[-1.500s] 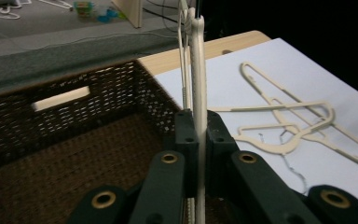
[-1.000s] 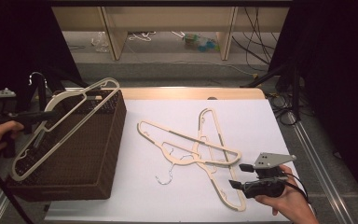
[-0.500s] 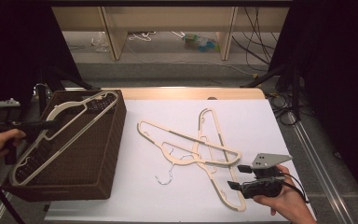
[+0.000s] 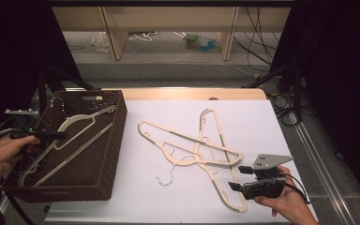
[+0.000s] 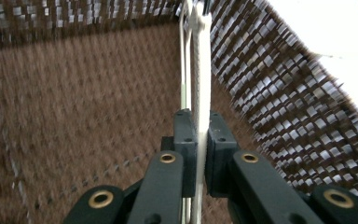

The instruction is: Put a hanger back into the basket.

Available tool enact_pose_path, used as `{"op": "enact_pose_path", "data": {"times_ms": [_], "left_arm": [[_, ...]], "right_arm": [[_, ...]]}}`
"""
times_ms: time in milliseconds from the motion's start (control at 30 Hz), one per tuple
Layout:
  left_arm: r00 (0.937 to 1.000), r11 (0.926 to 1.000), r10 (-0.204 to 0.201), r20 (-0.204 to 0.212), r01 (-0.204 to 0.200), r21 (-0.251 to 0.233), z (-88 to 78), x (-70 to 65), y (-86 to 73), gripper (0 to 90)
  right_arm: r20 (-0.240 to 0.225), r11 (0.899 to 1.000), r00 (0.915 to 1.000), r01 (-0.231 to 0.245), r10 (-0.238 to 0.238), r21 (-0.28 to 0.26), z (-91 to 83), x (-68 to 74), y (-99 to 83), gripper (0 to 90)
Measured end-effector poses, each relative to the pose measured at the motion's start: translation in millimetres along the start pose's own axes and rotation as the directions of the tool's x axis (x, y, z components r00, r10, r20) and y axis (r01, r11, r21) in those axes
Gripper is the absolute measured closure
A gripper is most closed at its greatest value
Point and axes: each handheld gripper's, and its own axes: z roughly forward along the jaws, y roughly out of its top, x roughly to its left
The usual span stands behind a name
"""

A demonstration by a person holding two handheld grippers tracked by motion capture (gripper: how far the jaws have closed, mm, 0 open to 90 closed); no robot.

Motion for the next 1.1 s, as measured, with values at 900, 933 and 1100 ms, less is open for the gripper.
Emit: {"op": "enact_pose_path", "data": {"times_ms": [900,933,1100], "left_arm": [[0.9871,0.9963,0.022,-0.159,-0.035,-0.078,-34.2,-34.1,-2.3,40.7],[0.9909,0.9947,0.017,-0.133,-0.03,-0.098,-36.7,-40.1,-2.9,39.4],[0.9988,0.9835,0.043,-0.025,-0.047,-0.175,-48.3,-82.7,-7.8,36.3]], "right_arm": [[-0.004,1.0,1.0,0.003,-0.003,-0.006,2.0,1.2,1.5,32.6],[-0.002,1.0,1.0,0.0,0.0,-0.005,2.4,1.1,1.8,32.5],[-0.005,1.0,0.9999,0.01,-0.01,-0.002,5.8,1.7,3.6,32.3]]}}
